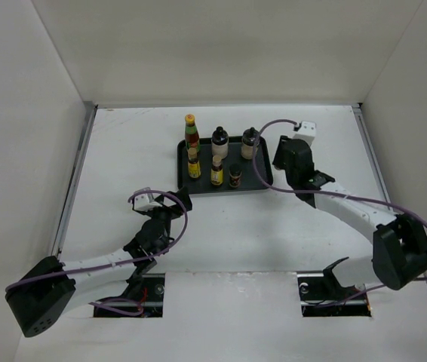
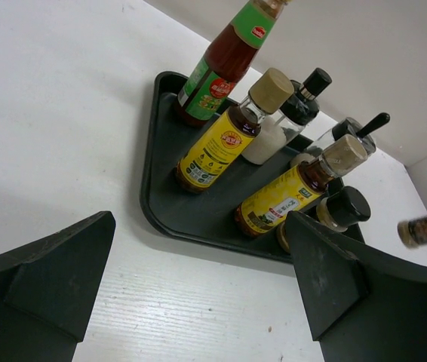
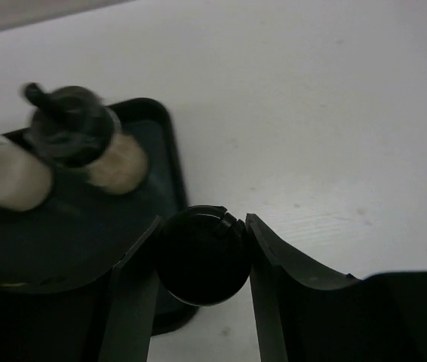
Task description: Organize the condiment bottles
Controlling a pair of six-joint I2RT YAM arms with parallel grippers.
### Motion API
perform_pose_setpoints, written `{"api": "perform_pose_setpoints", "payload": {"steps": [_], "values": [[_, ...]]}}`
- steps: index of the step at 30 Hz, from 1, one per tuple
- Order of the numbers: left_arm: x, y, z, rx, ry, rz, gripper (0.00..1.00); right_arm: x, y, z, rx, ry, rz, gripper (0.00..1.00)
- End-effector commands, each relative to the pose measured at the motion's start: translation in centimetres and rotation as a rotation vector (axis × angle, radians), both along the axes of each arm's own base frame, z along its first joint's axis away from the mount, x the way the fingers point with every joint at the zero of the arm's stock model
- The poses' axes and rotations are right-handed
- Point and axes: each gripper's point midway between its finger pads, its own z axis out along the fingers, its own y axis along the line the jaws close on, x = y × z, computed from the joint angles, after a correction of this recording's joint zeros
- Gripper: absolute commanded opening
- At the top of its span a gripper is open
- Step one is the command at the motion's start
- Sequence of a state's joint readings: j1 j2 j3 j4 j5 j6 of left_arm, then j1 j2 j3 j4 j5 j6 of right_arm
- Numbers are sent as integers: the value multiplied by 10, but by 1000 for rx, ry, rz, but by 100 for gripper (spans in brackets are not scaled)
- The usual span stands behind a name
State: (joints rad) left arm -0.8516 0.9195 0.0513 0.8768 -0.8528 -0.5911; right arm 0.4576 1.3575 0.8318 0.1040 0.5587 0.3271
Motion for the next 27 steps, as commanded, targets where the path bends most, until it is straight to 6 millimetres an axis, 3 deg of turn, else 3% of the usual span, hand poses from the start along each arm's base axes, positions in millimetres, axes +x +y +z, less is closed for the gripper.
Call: {"api": "perform_pose_setpoints", "payload": {"steps": [1, 4, 7, 13, 17, 23, 25, 26, 27], "values": [[-5, 4, -7, -15, -5, -8, 100, 21, 44, 32, 54, -93, 86, 46], [-5, 5, -9, -8, 1, -7, 100, 27, 76, 20, 63, -62, 149, 47], [-5, 4, -8, -9, 0, -11, 100, 35, 93, 1, 47, -27, 175, 48], [-5, 2, -9, -7, 2, -19, 100, 30, 104, -36, 46, 48, 191, 50], [-3, -1, -11, 5, 12, -30, 100, 22, 103, -51, 49, 78, 187, 54], [-2, -2, -11, 6, 15, -29, 100, 16, 99, -44, 61, 67, 184, 73], [-2, -3, -12, 10, 18, -29, 100, 15, 98, -32, 70, 45, 183, 87], [-2, -2, -11, 5, 14, -28, 100, 14, 96, -23, 77, 27, 182, 100], [-2, -2, -10, 4, 13, -28, 100, 12, 94, -13, 86, 6, 180, 100]]}}
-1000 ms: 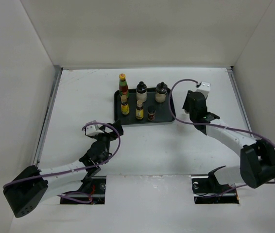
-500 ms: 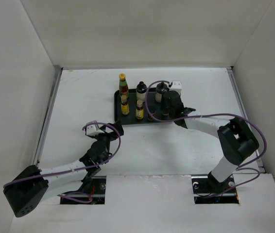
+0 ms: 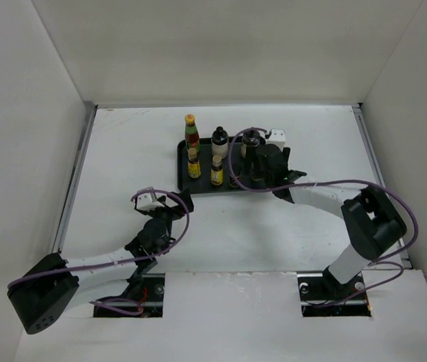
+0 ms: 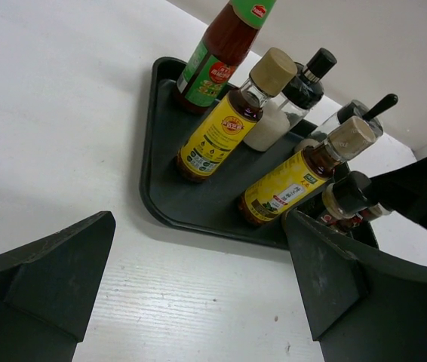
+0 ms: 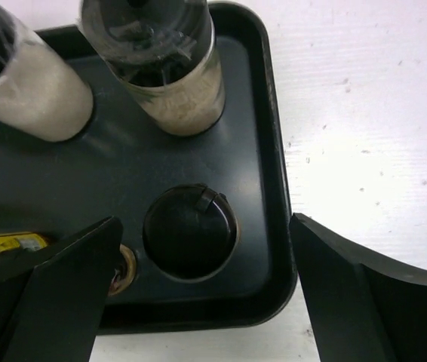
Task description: Organize the condiment bottles
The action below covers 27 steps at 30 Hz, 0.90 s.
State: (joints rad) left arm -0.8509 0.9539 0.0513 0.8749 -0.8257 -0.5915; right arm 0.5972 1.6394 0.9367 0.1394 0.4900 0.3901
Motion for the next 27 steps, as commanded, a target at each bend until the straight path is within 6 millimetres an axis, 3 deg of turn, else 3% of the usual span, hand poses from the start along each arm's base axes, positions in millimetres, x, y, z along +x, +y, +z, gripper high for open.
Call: {"api": "perform_pose_setpoints", "payload": {"steps": [1, 6, 10, 15, 20, 23, 27], "values": [[-2, 3, 0, -25, -13, -2, 100, -2, 2, 66, 101, -150, -3, 100], [-2, -11, 4, -31, -14, -50, 100, -27, -20, 123, 182, -279, -32, 100], [-1, -20, 12, -21, -24, -95, 100, -53, -57, 137, 222, -341, -123, 100], [4, 7, 9, 41, 19, 4, 100, -81, -99, 110, 298, -339, -255, 100], [3, 40, 2, 31, 99, 134, 100, -100, -132, 55, 385, -264, -395, 100], [1, 71, 2, 39, 165, 254, 100, -105, -138, 29, 413, -213, -435, 100], [6, 103, 1, 47, 244, 361, 100, -105, -138, 13, 396, -176, -451, 100]]}}
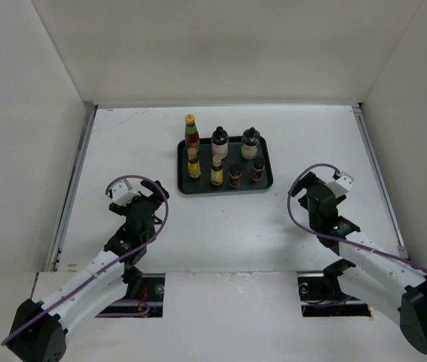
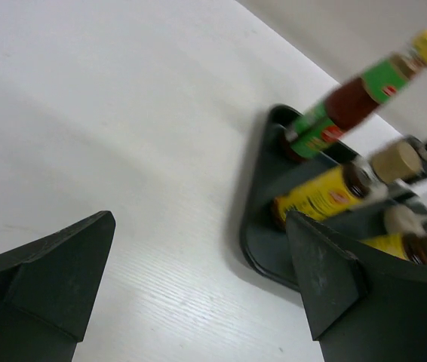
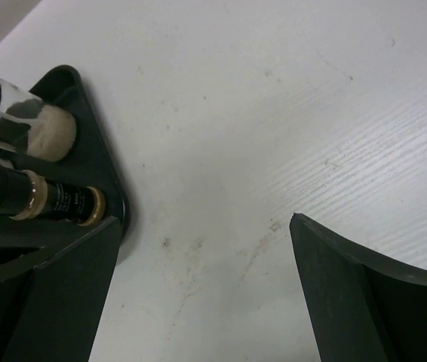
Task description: Organize the condiment bottles
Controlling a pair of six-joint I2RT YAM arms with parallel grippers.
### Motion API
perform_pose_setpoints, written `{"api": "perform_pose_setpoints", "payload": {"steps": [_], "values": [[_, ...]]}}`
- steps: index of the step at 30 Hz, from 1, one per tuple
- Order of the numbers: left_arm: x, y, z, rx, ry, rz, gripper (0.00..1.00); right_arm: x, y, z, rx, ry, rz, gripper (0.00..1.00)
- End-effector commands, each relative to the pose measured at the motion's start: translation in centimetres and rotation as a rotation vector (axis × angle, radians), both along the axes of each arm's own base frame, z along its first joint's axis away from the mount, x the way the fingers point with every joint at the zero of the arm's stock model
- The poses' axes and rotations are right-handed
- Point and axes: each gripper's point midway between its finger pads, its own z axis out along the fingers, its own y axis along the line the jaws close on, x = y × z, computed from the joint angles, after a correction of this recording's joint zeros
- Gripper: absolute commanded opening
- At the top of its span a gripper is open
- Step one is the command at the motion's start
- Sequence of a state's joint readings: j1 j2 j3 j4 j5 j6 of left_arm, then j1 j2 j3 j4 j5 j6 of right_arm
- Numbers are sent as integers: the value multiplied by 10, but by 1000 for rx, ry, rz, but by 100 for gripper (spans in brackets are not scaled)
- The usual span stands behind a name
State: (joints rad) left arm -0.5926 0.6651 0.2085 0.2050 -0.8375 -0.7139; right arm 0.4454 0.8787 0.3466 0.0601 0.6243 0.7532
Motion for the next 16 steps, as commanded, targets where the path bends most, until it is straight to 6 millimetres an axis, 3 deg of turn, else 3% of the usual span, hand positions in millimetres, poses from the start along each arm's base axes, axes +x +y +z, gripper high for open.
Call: {"api": "perform_pose_setpoints", "payload": {"steps": [1, 5, 11, 16], "values": [[-1, 26, -4, 7, 114, 92, 100, 6, 3, 4, 74, -33, -36, 100], [4, 23, 7, -11, 183, 65, 100, -3, 11, 0, 93, -26, -2, 100], [7, 21, 10, 3, 230, 54, 100, -15, 6, -5, 106, -53, 1, 100], [14, 9, 1, 9, 272, 5, 100, -14, 2, 2, 93, -75, -14, 100]]}}
